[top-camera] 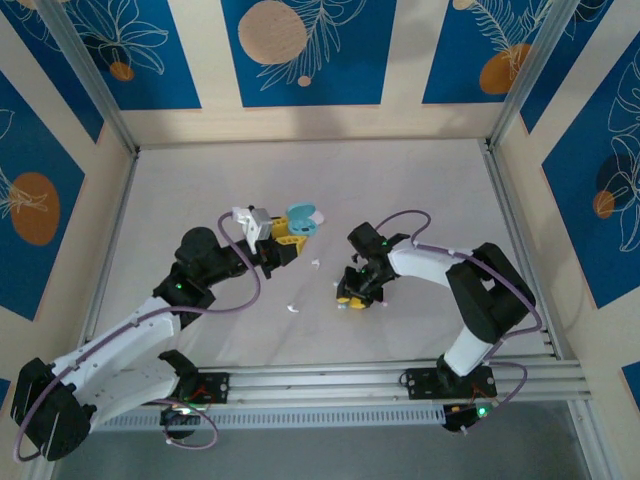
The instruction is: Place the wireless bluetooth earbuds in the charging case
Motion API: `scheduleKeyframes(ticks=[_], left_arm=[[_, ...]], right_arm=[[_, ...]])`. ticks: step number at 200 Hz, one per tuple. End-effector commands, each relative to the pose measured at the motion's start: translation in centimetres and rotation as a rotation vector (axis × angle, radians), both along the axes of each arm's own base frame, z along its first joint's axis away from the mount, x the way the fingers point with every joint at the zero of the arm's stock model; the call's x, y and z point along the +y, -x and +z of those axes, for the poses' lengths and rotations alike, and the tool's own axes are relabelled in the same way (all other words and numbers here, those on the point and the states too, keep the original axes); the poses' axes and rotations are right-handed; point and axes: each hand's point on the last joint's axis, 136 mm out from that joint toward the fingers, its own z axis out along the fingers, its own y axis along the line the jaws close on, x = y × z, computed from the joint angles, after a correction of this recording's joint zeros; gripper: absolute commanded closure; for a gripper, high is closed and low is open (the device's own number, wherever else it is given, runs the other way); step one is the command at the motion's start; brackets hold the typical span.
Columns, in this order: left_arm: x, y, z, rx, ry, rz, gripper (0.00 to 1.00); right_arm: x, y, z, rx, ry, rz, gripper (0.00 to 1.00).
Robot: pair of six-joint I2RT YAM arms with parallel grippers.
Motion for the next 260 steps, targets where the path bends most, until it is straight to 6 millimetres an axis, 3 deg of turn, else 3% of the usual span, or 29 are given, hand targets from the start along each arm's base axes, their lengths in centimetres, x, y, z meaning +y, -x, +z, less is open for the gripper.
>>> scheduleKeyframes(ticks=[1, 194, 260], left_arm=[[0.0, 0.2, 1.1, -0.043, 0.02, -0.006, 0.72], [-0.1, 0.2, 1.1, -0.044, 0.018, -0.01, 0.72], [-0.1, 0.2, 1.3, -0.052, 0.019, -0.007, 0.72]], right_arm=[[0.4, 0.9, -0.5, 0.044, -0.003, 0.015, 0.67], [2.3, -0.1, 0.4, -0.013, 0.027, 0.107, 0.7], [3.4, -0.5, 1.0, -0.022, 0.031, 0.112, 0.63]])
